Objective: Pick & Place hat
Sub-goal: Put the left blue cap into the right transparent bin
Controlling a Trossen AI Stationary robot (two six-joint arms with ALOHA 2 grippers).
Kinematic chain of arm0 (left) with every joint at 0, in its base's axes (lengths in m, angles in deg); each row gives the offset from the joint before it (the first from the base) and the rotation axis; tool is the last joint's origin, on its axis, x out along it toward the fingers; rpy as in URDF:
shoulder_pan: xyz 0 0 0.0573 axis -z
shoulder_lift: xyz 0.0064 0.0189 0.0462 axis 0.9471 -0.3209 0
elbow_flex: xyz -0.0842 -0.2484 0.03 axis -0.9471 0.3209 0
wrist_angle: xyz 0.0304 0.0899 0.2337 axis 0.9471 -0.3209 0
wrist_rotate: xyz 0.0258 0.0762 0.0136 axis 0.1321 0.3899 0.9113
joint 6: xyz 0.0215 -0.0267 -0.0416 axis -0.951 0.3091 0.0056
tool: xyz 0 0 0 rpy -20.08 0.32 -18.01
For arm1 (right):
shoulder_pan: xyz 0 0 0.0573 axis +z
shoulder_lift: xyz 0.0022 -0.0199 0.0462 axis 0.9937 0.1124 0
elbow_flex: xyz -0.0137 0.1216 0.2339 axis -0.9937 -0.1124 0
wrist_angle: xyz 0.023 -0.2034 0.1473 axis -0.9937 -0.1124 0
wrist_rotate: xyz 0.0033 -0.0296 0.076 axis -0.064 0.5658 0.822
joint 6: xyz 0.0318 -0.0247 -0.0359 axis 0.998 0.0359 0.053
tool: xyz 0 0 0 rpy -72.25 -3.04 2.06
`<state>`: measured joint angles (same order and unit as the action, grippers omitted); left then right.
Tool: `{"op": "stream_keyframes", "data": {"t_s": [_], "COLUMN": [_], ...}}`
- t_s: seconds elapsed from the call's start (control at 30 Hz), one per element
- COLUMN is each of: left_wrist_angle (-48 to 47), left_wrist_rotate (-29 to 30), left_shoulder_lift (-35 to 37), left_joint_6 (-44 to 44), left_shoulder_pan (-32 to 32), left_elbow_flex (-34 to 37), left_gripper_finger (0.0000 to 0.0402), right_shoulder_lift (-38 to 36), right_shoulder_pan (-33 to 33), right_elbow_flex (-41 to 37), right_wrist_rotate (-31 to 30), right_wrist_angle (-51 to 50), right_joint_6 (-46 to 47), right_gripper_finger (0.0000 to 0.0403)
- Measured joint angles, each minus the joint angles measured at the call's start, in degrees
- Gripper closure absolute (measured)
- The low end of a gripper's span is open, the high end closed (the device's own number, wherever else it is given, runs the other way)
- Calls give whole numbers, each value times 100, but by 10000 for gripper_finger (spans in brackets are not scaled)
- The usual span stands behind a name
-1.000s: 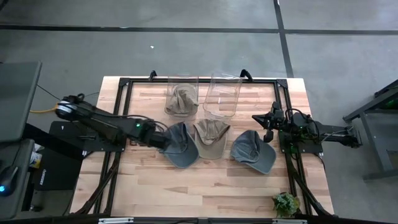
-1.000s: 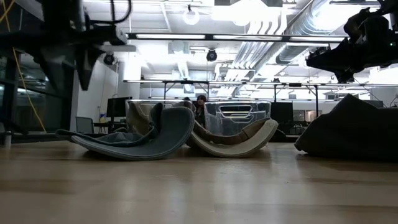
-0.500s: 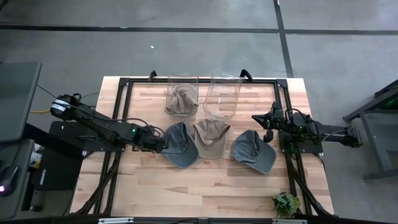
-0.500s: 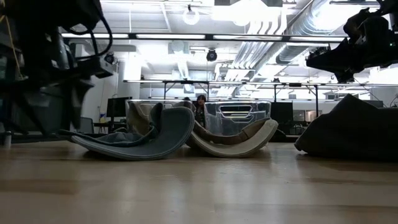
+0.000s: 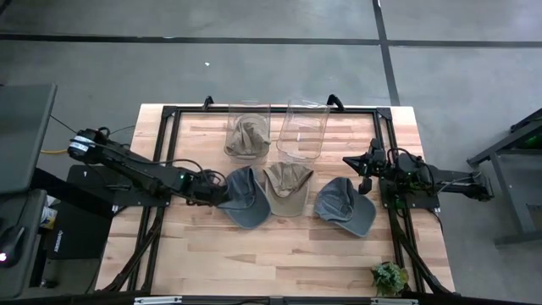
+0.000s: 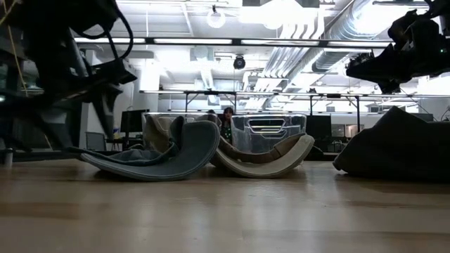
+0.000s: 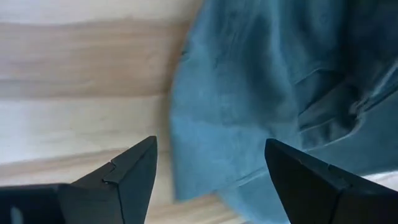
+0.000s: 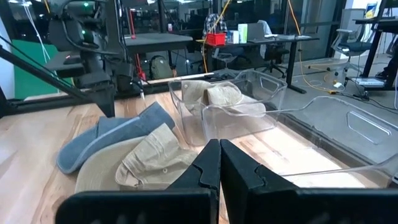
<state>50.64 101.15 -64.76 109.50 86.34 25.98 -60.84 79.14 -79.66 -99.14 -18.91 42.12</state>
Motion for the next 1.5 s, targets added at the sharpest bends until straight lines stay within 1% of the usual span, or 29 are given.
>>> {"op": "stream_keyframes", "data": {"t_s": [0.1,0.27,0.4,0.53,0.7,0.9,1.0,1.1,1.27,1.4,1.43,1.5], "left_wrist_angle": [329,989,1397,1672,2291,2251,2231,2199,2169,2125,2121,2120], "left_wrist_rotate": [6,-418,-611,-715,-965,-947,-922,-901,-880,-857,-857,-863], "left_shoulder_lift": [0,0,22,9,-11,-11,-11,-11,-11,-11,-11,-11], "left_joint_6": [1,94,121,101,128,243,305,364,452,455,457,456], "left_shoulder_pan": [-193,-406,-467,-465,-451,-456,-456,-456,-456,-456,-456,-456], "left_elbow_flex": [147,622,885,898,899,898,900,898,898,898,898,898], "left_gripper_finger": [126,126,126,126,126,131,157,201,295,378,389,393], "right_shoulder_lift": [-2,-2,-2,-2,-2,-2,-2,-2,-2,-2,-2,-2], "right_shoulder_pan": [2,0,2,2,0,2,2,2,2,2,2,2], "right_elbow_flex": [0,2,0,2,0,1,0,1,1,0,0,2], "right_wrist_rotate": [-4,2,3,3,4,4,4,5,6,7,7,7], "right_wrist_angle": [-11,-2,0,-2,-2,-2,-2,-1,-2,-2,-2,-2], "right_joint_6": [-2,0,0,-2,0,-2,0,-1,-1,-1,-2,-2], "right_gripper_finger": [402,402,402,402,402,402,402,402,402,402,402,402]}}
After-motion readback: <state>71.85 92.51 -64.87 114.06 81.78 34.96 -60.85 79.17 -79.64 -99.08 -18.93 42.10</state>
